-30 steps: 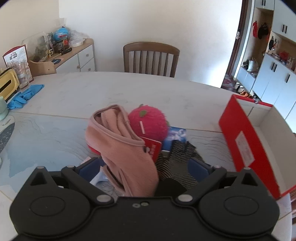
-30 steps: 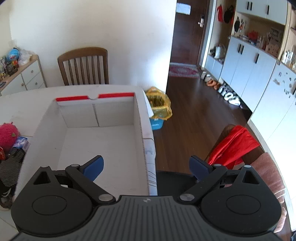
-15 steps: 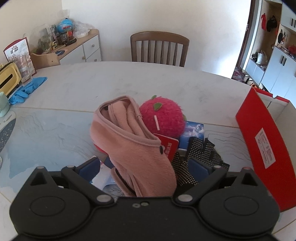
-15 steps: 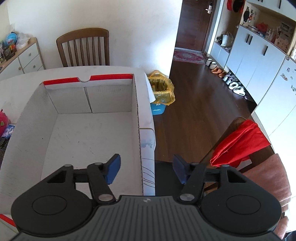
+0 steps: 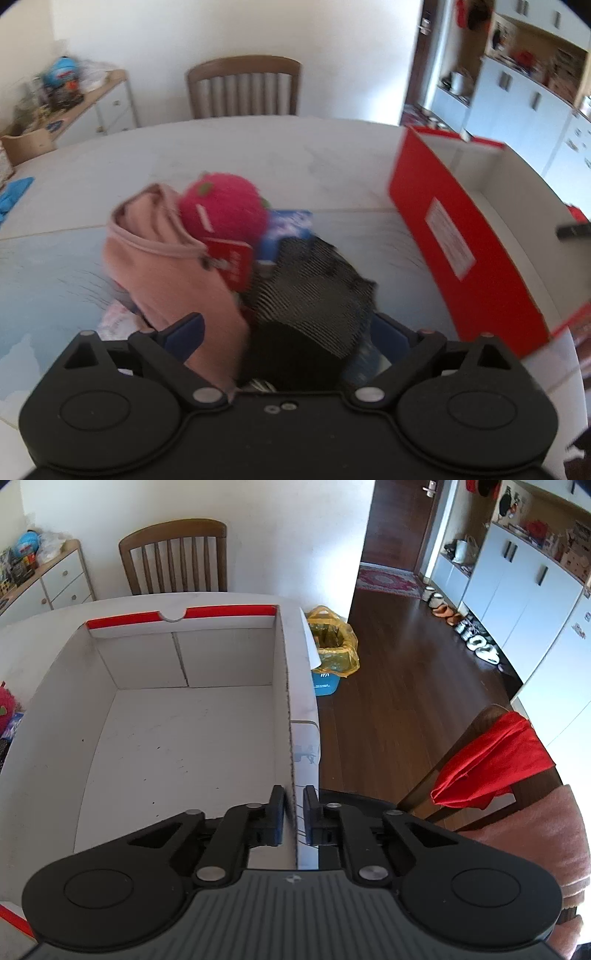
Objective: Organize objects
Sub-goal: 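Close the left gripper on the black dotted glove and lift it, then carry the glove into the cardboard box and open the left gripper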
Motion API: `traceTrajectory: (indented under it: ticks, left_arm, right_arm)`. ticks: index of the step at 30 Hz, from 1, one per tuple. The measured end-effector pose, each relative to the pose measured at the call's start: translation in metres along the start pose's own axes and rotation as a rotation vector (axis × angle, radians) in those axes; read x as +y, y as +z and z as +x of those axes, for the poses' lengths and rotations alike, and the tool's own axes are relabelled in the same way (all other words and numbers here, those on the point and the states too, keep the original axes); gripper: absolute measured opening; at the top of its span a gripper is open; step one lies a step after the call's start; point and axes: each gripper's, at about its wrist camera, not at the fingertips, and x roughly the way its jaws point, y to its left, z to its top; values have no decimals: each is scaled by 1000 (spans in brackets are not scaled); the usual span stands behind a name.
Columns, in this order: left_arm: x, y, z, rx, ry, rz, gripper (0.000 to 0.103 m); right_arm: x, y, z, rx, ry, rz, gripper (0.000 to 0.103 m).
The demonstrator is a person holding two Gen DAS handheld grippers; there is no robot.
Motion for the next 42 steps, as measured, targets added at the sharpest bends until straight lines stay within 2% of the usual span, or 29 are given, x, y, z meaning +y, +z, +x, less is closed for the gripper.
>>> traceTrajectory:
  ticks: [2, 6, 9, 11, 13, 18, 19, 30, 38, 42]
  left_arm:
    - [-4, -5, 4, 21, -13, 4, 85]
    - [-7, -10, 13, 54, -5, 9, 75]
    - [-8, -11, 18, 66, 14, 17, 59]
    - [-9, -12, 19, 71, 33, 22, 41]
    - [-8, -12, 18, 75, 53, 22, 30]
    - [-5, -7, 9, 60, 50, 10, 13]
    - [-5, -5, 5, 53, 45, 9, 6]
    - [-10, 41, -46, -84, -44, 1, 5]
    - [-36, 69, -68, -170, -101, 51, 5]
    - [-56, 84, -77, -208, -169, 78, 5]
  right_arm:
    - [1, 0, 0, 0, 0, -8, 7]
    - [4, 1, 0, -3, -5, -17, 7]
    - [4, 1, 1, -1, -3, -14, 7]
    - [4, 1, 1, -1, -4, -15, 7]
    - [3, 0, 2, -1, -3, -16, 7]
    - [3, 0, 2, -2, -2, -13, 7]
    - [3, 0, 2, -2, -2, -12, 7]
    - [2, -1, 2, -6, 14, -17, 5]
    - [3, -3, 0, -4, 31, -16, 4]
    - [4, -4, -1, -5, 39, -15, 4]
